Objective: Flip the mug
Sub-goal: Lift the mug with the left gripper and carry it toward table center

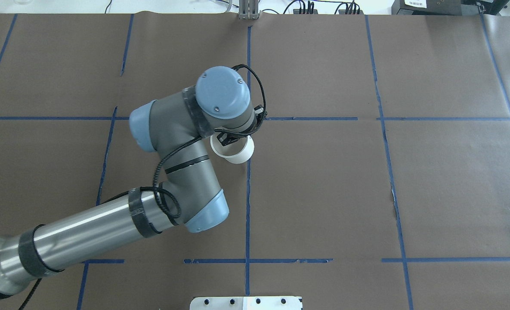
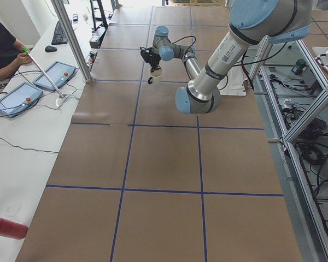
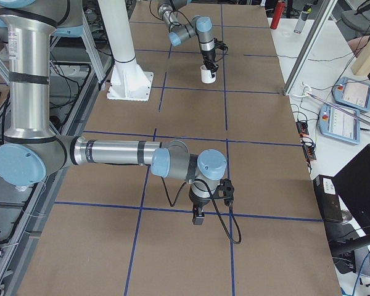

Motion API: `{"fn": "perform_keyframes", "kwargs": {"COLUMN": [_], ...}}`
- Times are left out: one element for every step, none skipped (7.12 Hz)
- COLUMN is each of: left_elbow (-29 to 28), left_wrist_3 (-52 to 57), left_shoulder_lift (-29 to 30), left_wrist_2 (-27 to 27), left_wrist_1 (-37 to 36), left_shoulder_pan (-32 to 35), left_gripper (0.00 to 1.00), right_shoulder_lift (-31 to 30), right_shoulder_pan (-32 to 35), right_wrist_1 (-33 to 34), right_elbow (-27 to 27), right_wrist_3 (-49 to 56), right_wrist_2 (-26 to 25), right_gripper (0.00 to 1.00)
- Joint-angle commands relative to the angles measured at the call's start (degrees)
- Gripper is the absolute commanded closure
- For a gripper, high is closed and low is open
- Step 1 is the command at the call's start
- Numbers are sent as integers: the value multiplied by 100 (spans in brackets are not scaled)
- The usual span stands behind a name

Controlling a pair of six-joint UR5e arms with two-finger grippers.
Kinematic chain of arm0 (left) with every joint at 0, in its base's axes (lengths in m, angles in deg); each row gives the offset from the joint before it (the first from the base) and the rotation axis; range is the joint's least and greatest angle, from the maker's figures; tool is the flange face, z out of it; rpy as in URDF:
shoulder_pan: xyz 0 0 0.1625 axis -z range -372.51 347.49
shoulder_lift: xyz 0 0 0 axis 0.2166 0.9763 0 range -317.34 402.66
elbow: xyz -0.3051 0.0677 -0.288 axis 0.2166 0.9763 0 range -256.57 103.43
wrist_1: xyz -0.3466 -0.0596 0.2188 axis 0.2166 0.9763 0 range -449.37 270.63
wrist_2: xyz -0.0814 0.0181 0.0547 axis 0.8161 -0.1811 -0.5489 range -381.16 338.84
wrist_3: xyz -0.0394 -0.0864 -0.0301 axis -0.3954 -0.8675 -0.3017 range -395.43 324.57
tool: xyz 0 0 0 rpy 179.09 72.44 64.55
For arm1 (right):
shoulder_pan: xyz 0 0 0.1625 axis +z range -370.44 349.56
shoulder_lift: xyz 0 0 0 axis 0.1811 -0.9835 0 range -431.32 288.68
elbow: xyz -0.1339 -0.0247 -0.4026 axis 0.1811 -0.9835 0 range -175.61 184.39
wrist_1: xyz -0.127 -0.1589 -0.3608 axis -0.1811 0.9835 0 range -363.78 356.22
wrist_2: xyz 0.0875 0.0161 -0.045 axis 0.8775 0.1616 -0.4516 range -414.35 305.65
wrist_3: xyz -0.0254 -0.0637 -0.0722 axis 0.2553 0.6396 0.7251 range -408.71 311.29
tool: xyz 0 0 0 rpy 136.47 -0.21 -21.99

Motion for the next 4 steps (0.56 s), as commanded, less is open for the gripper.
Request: {"fn": "perform_keyframes", "kwargs": {"left_elbow": [-796, -921, -1018, -1088], "left_wrist_3": [39, 413, 434, 435], "left_shoulder_lift": [562, 737, 826, 879], "left_wrist_2": [-13, -13, -13, -21], "left_wrist_1": [-329, -607, -671, -671], "left_shoulder_pan": [-81, -81, -81, -81], "left_gripper": [100, 100, 100, 100], "right_shoulder_lift": [0, 0, 0, 0], "right_shoulder_pan": [0, 0, 0, 0], "right_wrist_1": [0, 0, 0, 0], "right_elbow": [0, 0, 0, 0], "right_wrist_3": [0, 0, 0, 0], "right_wrist_2": [0, 0, 0, 0], "right_gripper": [0, 0, 0, 0]}}
